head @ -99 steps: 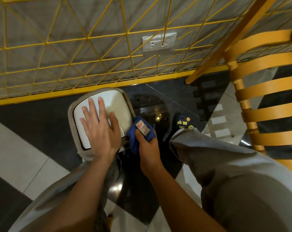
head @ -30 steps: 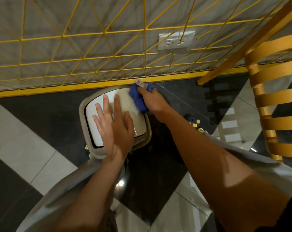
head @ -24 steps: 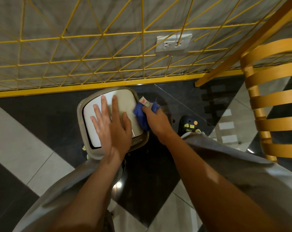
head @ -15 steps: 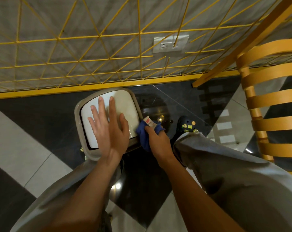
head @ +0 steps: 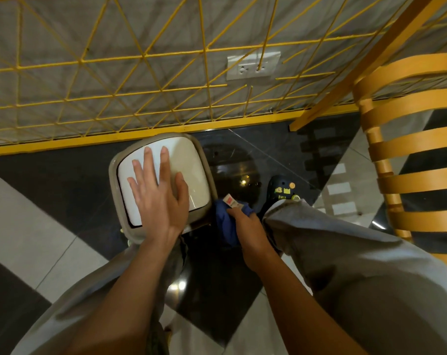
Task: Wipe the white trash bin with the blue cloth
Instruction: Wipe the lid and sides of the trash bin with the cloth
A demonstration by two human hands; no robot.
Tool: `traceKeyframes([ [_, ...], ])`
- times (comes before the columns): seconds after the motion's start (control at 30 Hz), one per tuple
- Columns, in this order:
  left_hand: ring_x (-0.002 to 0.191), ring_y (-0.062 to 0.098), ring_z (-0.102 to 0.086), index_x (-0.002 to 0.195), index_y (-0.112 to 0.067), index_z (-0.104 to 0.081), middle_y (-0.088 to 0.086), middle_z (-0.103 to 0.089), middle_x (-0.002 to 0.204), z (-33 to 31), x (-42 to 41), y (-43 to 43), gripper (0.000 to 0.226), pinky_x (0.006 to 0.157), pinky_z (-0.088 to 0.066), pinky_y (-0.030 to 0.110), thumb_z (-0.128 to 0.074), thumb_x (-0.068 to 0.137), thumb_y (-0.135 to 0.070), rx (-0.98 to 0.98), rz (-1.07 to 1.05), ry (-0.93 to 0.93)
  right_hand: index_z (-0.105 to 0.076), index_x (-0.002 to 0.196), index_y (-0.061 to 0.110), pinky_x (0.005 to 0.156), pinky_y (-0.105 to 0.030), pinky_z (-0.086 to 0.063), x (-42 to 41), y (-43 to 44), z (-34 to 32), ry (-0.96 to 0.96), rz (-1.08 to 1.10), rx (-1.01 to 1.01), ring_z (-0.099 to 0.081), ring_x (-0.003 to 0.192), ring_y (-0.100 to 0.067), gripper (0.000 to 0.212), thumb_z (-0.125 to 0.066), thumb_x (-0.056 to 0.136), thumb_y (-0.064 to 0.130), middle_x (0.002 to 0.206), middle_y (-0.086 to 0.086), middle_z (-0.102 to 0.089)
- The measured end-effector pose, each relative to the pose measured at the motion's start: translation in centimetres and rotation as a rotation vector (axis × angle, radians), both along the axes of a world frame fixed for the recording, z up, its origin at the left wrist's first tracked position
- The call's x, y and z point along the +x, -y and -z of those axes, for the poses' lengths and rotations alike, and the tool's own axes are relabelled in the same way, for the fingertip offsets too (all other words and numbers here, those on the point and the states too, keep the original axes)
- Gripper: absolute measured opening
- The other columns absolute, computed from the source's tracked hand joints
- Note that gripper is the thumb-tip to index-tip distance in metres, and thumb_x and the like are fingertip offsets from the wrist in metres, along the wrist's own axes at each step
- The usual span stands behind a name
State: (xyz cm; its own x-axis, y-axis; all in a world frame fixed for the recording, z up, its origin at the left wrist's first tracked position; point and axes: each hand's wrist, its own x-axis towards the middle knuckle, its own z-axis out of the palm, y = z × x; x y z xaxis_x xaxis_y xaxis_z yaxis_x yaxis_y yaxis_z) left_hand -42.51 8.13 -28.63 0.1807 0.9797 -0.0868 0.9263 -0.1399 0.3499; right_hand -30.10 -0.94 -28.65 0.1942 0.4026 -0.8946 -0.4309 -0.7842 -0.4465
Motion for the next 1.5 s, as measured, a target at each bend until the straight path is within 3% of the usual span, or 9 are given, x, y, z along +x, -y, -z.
traceKeyframes([
  [0.2,0.145,0.031,-0.003,0.146,-0.025,-0.023,0.008,-0.013,0.157,-0.4,-1.2,0.0,0.052,0.116,-0.003,0.046,-0.027,0.095,-0.036,-0.028,0.04,0.086,-0.036,0.137,0.016,0.092,-0.034,-0.042,1.9,0.6,0.4,0.08,0.152,0.126,-0.051,0.118,-0.025,0.045,-0.049,0.094,0.012,0.129,-0.009,-0.051],
  [0.4,0.146,0.025,0.0,0.145,-0.028,-0.025,0.004,-0.012,0.157,-1.4,-2.0,0.1,0.052,0.118,-0.006,0.049,-0.028,0.093,-0.037,-0.085,0.088,0.143,-0.033,0.132,0.018,0.1,-0.045,-0.044,1.3,1.1,1.4,-0.036,0.21,0.136,-0.052,0.115,-0.026,0.064,-0.066,0.081,0.0,0.127,-0.008,-0.05],
  [0.53,0.145,0.022,-0.005,0.141,-0.029,-0.031,0.001,-0.017,0.155,-2.0,-1.4,0.6,0.05,0.114,-0.017,0.056,-0.033,0.091,-0.032,-0.083,0.016,0.173,-0.029,0.122,0.02,0.098,-0.038,-0.045,-0.4,0.3,1.9,-0.09,0.118,0.19,-0.051,0.112,-0.022,0.07,-0.071,0.073,-0.008,0.126,-0.008,-0.049],
  [0.63,0.144,0.026,-0.01,0.139,-0.021,-0.034,0.006,-0.022,0.154,-1.7,-0.5,1.2,0.05,0.115,-0.017,0.056,-0.034,0.089,-0.027,-0.026,-0.008,0.132,-0.033,0.125,0.017,0.095,-0.031,-0.044,-0.9,-0.4,2.4,0.014,0.045,0.207,-0.051,0.114,-0.018,0.07,-0.071,0.072,-0.008,0.132,-0.009,-0.047],
  [0.87,0.143,0.03,-0.015,0.139,-0.018,-0.034,0.01,-0.024,0.153,-1.3,-0.3,1.4,0.051,0.116,-0.015,0.051,-0.036,0.089,-0.025,0.034,0.021,0.038,-0.032,0.138,0.014,0.102,-0.04,-0.042,-0.2,-4.0,2.6,0.26,-0.156,0.218,-0.044,0.128,-0.029,0.078,-0.075,0.073,0.006,0.14,-0.012,-0.041],
  [1.1,0.142,0.032,-0.016,0.138,-0.017,-0.036,0.012,-0.026,0.151,-0.9,-0.3,1.3,0.051,0.114,-0.016,0.053,-0.039,0.088,-0.023,0.062,0.018,0.035,-0.029,0.141,0.02,0.099,-0.036,-0.043,-0.1,-4.5,1.8,0.276,-0.225,0.188,-0.045,0.126,-0.031,0.072,-0.068,0.082,0.01,0.14,-0.015,-0.035],
  [1.27,0.141,0.034,-0.019,0.137,-0.016,-0.037,0.013,-0.029,0.15,-0.7,-0.2,1.3,0.05,0.114,-0.018,0.053,-0.042,0.087,-0.021,0.085,0.019,0.033,-0.037,0.137,0.019,0.092,-0.015,-0.043,-4.4,0.7,2.0,0.346,-0.296,0.152,-0.049,0.112,-0.014,0.054,-0.06,0.089,0.016,0.136,-0.006,-0.035],
  [1.37,0.141,0.034,-0.019,0.136,-0.016,-0.038,0.013,-0.029,0.15,-0.8,-0.2,1.3,0.051,0.113,-0.018,0.054,-0.042,0.086,-0.021,0.088,0.02,0.036,-0.041,0.132,0.016,0.093,-0.026,-0.047,-7.0,2.9,1.9,0.4,-0.336,0.154,-0.051,0.109,-0.015,0.048,-0.059,0.087,0.01,0.125,0.0,-0.038],
  [1.5,0.142,0.034,-0.019,0.137,-0.016,-0.037,0.013,-0.028,0.15,-0.8,-0.3,1.2,0.051,0.114,-0.016,0.052,-0.04,0.086,-0.023,0.083,0.025,0.028,-0.03,0.139,0.023,0.105,-0.032,-0.041,-7.9,3.1,2.0,0.492,-0.526,0.135,-0.043,0.124,-0.022,0.058,-0.057,0.089,0.012,0.141,-0.008,-0.023],
])
